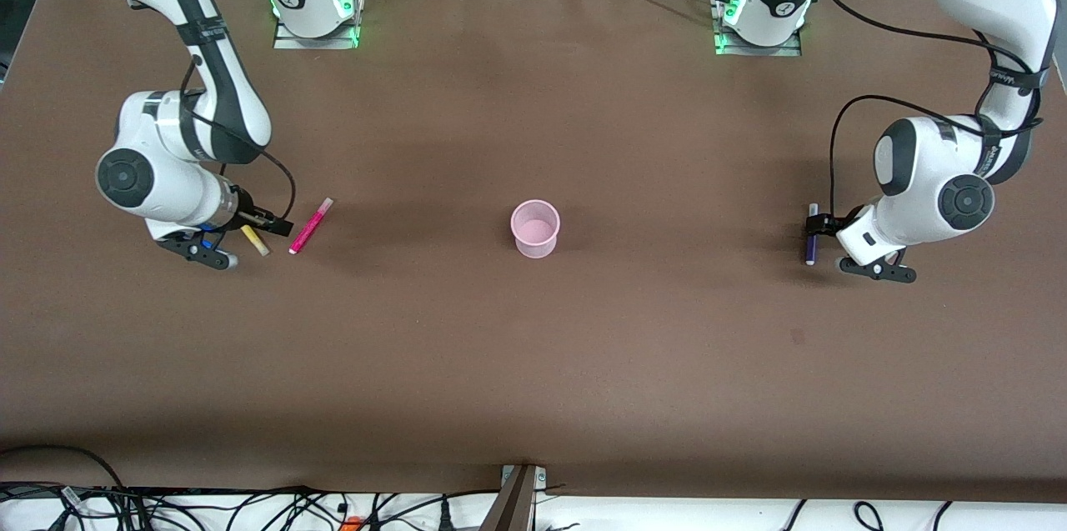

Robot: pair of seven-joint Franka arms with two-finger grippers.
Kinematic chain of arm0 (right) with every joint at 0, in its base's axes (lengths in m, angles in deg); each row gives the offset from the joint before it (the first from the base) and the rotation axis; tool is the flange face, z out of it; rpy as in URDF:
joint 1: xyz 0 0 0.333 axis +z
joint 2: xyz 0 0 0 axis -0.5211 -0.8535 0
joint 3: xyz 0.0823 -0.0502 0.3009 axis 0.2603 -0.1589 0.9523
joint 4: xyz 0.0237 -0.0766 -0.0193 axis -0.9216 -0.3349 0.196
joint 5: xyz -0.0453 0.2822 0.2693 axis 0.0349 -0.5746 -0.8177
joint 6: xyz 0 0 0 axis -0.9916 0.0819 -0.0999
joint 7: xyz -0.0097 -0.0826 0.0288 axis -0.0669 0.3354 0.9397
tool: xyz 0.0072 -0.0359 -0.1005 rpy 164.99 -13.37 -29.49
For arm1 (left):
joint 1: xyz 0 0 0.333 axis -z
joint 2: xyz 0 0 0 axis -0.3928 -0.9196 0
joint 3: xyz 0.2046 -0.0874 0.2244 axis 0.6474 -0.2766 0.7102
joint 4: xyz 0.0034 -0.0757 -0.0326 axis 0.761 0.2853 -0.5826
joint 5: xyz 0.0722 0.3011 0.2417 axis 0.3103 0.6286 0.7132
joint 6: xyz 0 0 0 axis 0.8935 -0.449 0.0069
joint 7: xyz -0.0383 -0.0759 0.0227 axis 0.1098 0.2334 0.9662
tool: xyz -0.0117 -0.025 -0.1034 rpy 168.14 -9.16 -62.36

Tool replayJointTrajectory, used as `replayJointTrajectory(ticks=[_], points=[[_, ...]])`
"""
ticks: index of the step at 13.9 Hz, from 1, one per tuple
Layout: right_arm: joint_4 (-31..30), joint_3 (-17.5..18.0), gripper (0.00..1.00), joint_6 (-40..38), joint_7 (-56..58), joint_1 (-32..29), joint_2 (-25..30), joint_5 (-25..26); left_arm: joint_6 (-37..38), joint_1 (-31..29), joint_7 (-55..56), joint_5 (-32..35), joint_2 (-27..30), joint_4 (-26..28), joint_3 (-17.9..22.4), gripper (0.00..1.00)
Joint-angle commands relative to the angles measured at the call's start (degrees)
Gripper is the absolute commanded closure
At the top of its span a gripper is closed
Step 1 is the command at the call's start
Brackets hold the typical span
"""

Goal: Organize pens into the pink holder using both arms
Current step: 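Grasp the pink marker with the right gripper while the left gripper grasps the purple marker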

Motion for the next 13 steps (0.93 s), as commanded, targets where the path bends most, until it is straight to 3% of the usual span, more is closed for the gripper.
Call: replayJointTrajectory(ticks=[1,6,8,9,10,11,13], points=[[-1.1,0.0,0.02,4.8,-2.2,1.0,-1.8,-0.4,-7.4,-0.4,-1.0,0.7,-1.3,3.6,-0.7,0.0],[-2.3,0.0,0.01,13.7,-2.2,1.0,-6.3,-0.4,-10.7,0.3,-1.1,0.7,-2.6,3.5,-0.9,0.0],[-2.4,0.0,0.03,14.6,-2.2,1.0,-6.9,-0.4,-10.8,0.3,-1.1,0.7,-2.9,3.1,-0.9,0.26],[-2.7,0.0,0.19,15.0,-2.5,1.0,-7.0,-0.4,-10.9,0.4,-1.1,0.7,-3.0,2.7,-0.9,0.37],[-2.7,0.1,0.34,15.1,-2.5,1.0,-7.2,-0.4,-10.9,0.5,-1.1,0.7,-3.4,2.5,-0.9,0.57],[-2.7,0.3,0.48,15.1,-2.5,1.0,-7.2,-0.4,-11.0,0.6,-1.1,0.7,-3.5,2.4,-0.9,0.68],[-2.7,0.3,0.66,15.1,-2.6,1.0,-7.2,-0.4,-10.9,0.9,-1.5,0.8,-3.4,2.3,-1.0,0.84]])
